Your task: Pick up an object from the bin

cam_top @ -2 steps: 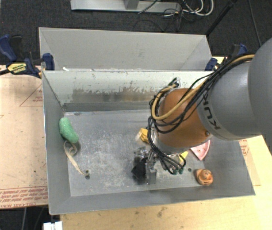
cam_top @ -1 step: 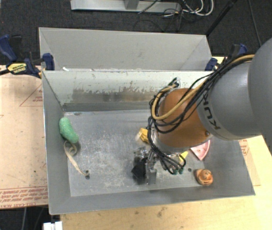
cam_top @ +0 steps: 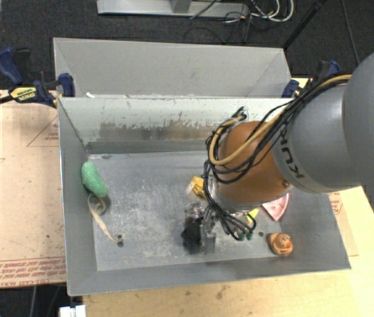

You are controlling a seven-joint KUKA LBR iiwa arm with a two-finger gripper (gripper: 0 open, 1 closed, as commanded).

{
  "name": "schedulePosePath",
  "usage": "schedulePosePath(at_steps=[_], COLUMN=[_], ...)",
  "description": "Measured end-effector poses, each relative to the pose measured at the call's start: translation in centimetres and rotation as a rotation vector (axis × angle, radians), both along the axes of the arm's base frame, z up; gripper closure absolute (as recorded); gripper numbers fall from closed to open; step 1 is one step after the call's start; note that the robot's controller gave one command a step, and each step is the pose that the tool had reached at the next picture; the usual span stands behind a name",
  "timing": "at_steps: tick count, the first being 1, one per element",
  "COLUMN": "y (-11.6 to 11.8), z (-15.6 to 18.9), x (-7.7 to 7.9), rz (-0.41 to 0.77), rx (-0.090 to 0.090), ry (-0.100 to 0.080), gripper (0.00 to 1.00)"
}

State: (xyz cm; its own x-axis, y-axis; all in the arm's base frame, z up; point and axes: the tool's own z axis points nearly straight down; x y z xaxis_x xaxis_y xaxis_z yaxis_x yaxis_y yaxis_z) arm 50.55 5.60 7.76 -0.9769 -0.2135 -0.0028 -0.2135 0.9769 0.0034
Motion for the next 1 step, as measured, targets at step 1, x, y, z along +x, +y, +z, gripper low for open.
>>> schedulePosePath(at_steps=[1], y=[-0.07], z=[1.62], x=[-0.30], rz=[0.000], rx=[-0.003], ry=[0.010], gripper=[1.00])
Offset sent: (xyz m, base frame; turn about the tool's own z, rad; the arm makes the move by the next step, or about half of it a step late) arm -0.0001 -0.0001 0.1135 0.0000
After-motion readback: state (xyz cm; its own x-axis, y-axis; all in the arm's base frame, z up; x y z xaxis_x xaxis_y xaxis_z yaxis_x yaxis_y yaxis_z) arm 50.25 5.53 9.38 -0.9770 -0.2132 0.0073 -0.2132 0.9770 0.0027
